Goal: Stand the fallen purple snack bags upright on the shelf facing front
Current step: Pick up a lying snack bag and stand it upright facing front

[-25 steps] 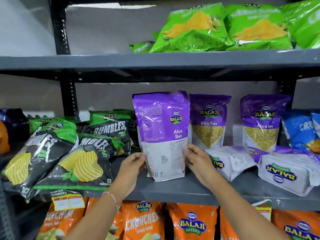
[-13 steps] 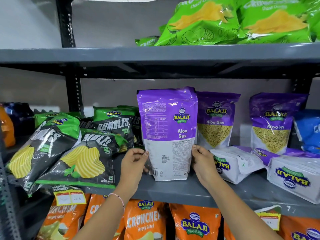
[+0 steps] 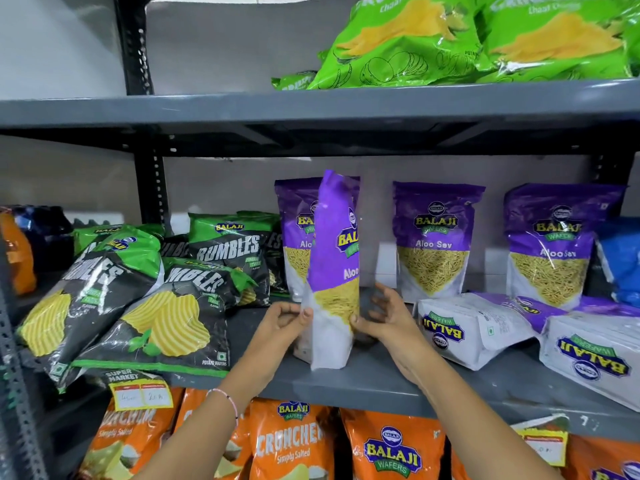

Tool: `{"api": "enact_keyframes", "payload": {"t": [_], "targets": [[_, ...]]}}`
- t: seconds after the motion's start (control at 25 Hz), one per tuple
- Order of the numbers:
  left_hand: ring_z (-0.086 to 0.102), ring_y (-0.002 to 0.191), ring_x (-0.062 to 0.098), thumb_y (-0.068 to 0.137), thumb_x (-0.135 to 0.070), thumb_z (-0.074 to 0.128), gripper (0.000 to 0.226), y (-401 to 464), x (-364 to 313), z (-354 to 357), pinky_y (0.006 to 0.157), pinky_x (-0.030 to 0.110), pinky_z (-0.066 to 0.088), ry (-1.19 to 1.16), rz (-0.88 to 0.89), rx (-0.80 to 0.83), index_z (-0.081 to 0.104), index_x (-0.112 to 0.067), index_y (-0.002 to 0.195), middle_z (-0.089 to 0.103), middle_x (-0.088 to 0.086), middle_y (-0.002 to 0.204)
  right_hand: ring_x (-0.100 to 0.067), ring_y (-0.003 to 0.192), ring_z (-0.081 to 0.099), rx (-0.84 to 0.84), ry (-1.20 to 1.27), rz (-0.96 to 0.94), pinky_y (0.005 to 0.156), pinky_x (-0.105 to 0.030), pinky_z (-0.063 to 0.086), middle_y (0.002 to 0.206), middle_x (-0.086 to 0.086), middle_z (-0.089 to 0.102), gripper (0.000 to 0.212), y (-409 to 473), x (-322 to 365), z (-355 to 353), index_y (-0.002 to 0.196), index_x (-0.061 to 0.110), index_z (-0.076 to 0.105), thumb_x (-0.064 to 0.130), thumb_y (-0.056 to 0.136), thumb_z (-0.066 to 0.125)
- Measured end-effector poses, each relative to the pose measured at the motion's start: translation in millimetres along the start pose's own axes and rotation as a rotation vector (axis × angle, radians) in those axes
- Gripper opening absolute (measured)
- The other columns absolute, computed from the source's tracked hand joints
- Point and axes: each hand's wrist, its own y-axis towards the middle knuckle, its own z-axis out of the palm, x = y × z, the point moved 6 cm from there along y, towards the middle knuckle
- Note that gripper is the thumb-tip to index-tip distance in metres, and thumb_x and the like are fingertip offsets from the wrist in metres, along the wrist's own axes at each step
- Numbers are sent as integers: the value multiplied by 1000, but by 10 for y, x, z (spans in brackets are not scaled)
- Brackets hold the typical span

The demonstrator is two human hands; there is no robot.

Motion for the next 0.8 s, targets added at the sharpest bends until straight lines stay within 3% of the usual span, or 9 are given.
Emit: {"api": "enact_keyframes", "payload": {"t": [0.08,0.12,0.2,0.32,0.4,0.52,0.6,0.68,0.8], "targets": [[71,90,14,47,-70,83,77,15,13,23,84,32,51,3,-36,62,65,-21,104,77,-6,97,-16,131,44,56,-90,31,110,-41,43,144,7,40,134,-35,-1,68,155,29,25,41,42,96],[70,104,20,56,-60,85,67,31,20,20,94,36,51,-29,-59,63,67,-20,107,77,1,109,-14,133,44,88,-102,30,112,-39,42,146,10,42,141,-43,-8,102,156,29,24,45,36,98],[66,115,28,80,-36,78,43,78,17,-27,104,43,47,-146,-83,-3,67,-15,116,74,8,114,-13,125,58,119,-84,25,100,-28,52,140,4,58,117,-20,16,130,145,19,39,30,46,100],[64,117,33,97,-18,60,34,147,39,-107,106,47,45,-212,-112,-97,58,-7,130,71,12,113,-9,105,68,142,-6,49,76,-17,57,126,-7,70,79,30,57,195,130,6,47,0,63,90],[65,119,30,90,-25,68,37,138,-12,-52,107,46,47,-212,-109,-58,61,-9,123,73,12,120,-5,102,71,179,12,39,77,-17,57,122,-3,72,72,57,78,256,129,8,50,-3,67,86],[69,113,21,61,-37,84,70,74,-99,11,102,41,52,-128,-76,-19,58,-13,121,73,7,120,-1,96,74,218,4,-4,77,-17,57,116,0,73,61,16,139,324,127,11,55,-8,74,79],[70,112,22,55,-43,91,82,17,-100,-6,102,44,53,-62,-55,-20,56,-12,121,73,9,120,-5,100,74,227,20,7,78,-18,57,119,-5,73,62,-62,148,325,130,7,54,-8,75,79],[70,111,21,50,-51,93,85,-19,-105,-41,103,47,52,0,-55,-3,56,-15,117,74,7,118,-16,112,71,225,23,0,84,-22,58,124,-7,74,66,-115,134,306,132,9,53,-1,74,83],[71,111,20,51,-52,91,79,-95,-159,-105,102,46,52,59,-53,36,57,-19,114,76,4,115,-16,115,70,250,15,-1,87,-24,57,122,-1,75,66,-235,171,317,129,17,56,5,72,86]]}}
